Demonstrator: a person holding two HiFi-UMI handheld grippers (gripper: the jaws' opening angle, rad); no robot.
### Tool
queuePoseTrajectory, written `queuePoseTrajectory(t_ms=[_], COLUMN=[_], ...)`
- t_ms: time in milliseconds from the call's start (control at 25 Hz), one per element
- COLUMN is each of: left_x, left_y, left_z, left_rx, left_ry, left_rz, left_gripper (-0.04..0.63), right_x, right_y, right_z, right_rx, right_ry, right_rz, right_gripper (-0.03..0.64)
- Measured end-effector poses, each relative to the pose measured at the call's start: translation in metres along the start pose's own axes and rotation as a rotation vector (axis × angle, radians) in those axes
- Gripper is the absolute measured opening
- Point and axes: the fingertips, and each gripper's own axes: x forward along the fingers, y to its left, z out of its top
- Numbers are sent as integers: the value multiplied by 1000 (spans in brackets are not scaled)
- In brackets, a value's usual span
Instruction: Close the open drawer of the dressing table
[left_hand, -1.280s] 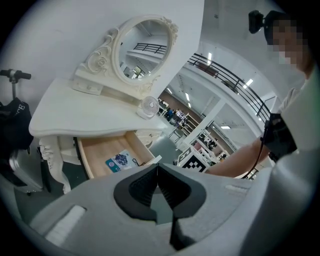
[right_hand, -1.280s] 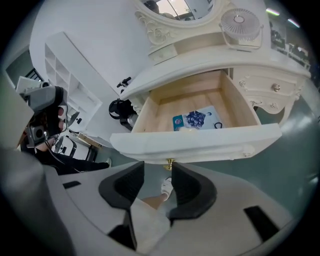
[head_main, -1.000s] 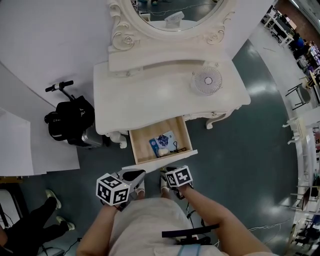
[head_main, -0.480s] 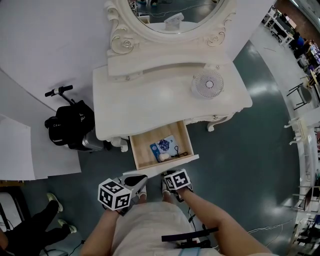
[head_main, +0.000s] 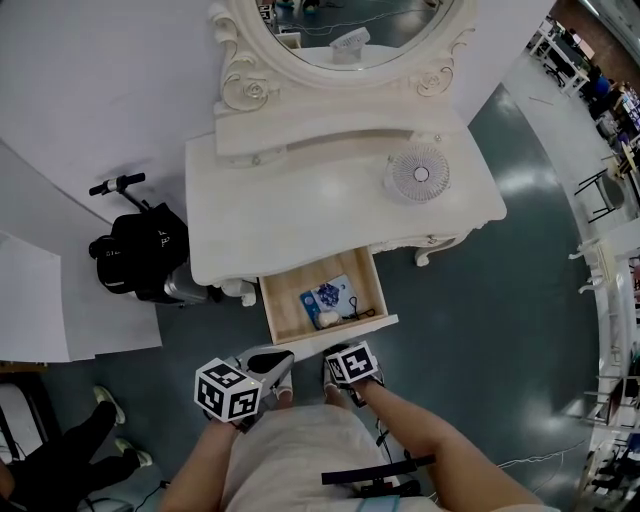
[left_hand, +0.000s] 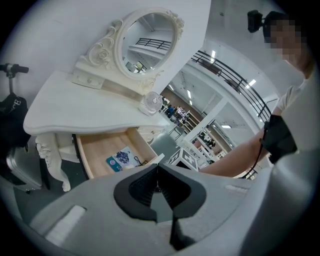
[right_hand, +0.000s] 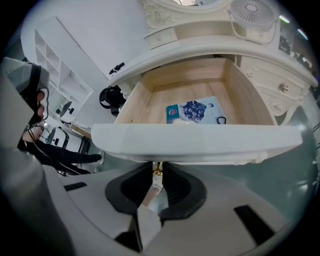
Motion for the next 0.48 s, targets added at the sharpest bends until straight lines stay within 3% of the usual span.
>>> queuePoseTrajectory(t_ms=[480], left_x=[1], left_y=[14], left_z=[11], left_rx=[-19], left_ry=[-16], left_rz=[16], left_gripper=[10], right_x=[4], right_y=[-5], right_z=[18], right_rx=[27], right_ry=[6], right_rz=[15], right_gripper=[71])
